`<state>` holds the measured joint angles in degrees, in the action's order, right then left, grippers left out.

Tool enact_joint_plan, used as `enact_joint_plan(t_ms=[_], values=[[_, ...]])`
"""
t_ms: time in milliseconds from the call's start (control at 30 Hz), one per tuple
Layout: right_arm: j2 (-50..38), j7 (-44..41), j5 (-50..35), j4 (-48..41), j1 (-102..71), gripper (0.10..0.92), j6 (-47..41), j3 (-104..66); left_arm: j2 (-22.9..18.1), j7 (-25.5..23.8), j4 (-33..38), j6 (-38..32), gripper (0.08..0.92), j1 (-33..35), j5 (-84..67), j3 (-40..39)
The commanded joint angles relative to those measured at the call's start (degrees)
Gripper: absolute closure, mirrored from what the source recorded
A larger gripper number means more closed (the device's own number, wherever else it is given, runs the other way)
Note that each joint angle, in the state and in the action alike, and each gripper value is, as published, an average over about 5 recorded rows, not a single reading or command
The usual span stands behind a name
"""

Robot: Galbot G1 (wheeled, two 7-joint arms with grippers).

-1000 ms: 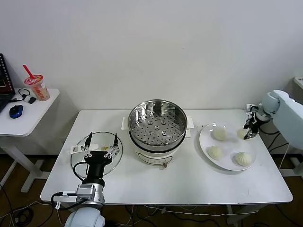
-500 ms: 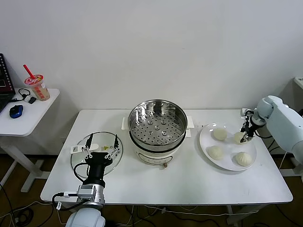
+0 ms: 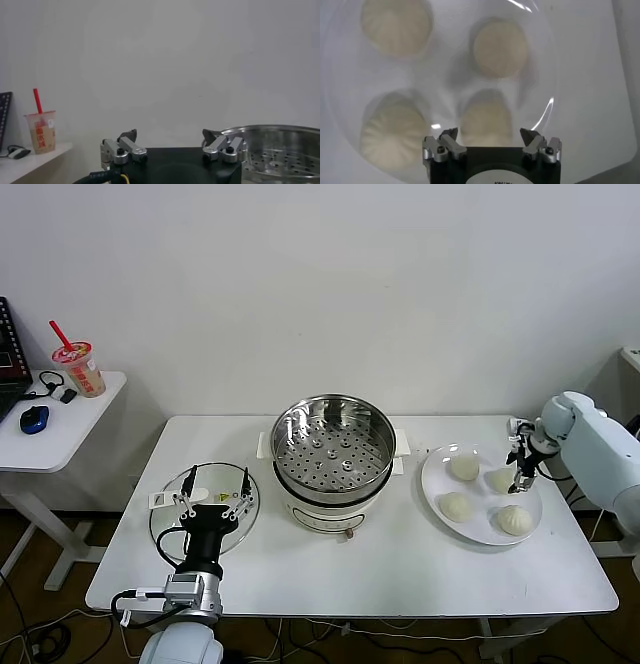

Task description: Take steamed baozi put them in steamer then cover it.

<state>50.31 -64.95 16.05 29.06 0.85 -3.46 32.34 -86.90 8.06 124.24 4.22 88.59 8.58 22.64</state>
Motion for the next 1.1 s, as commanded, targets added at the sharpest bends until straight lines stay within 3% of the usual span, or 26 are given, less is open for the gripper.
enact_joint_plan(t_ms=[33,300,500,633,800,1100], values=[[-4.61,-1.23,-4.90,7.87,-0.04,0.205,1.24,2.59,-0.16,-0.15,0.21,0.16,0.177,-0.10,0.11,-0.14],[-12.70,-1.57,-10.68,14.89,4.45,0.203,4.91,2.30,-0.22,-0.48,0.98,0.48,0.177,-0.14,0.16,-0.25],[-19.15,2.21,-16.62,25.20,-0.09,0.203,5.78,-8.04,-0.69,-0.50,0.98,0.37,0.177,-0.29,0.41,-0.57],[-22.51,8.29,-23.87,33.36,-4.15,0.203,5.12,-12.72,-1.47,-0.54,1.43,0.10,0.177,0.29,0.80,-0.78],[-22.95,19.05,-26.73,40.59,-12.36,0.203,3.77,-24.68,-2.02,-0.61,1.94,-0.19,0.177,0.95,1.36,-1.00],[-15.44,38.71,-29.77,59.09,-43.36,0.203,-1.19,-59.40,-2.92,-0.58,2.80,-0.51,0.177,2.20,2.46,-1.12]])
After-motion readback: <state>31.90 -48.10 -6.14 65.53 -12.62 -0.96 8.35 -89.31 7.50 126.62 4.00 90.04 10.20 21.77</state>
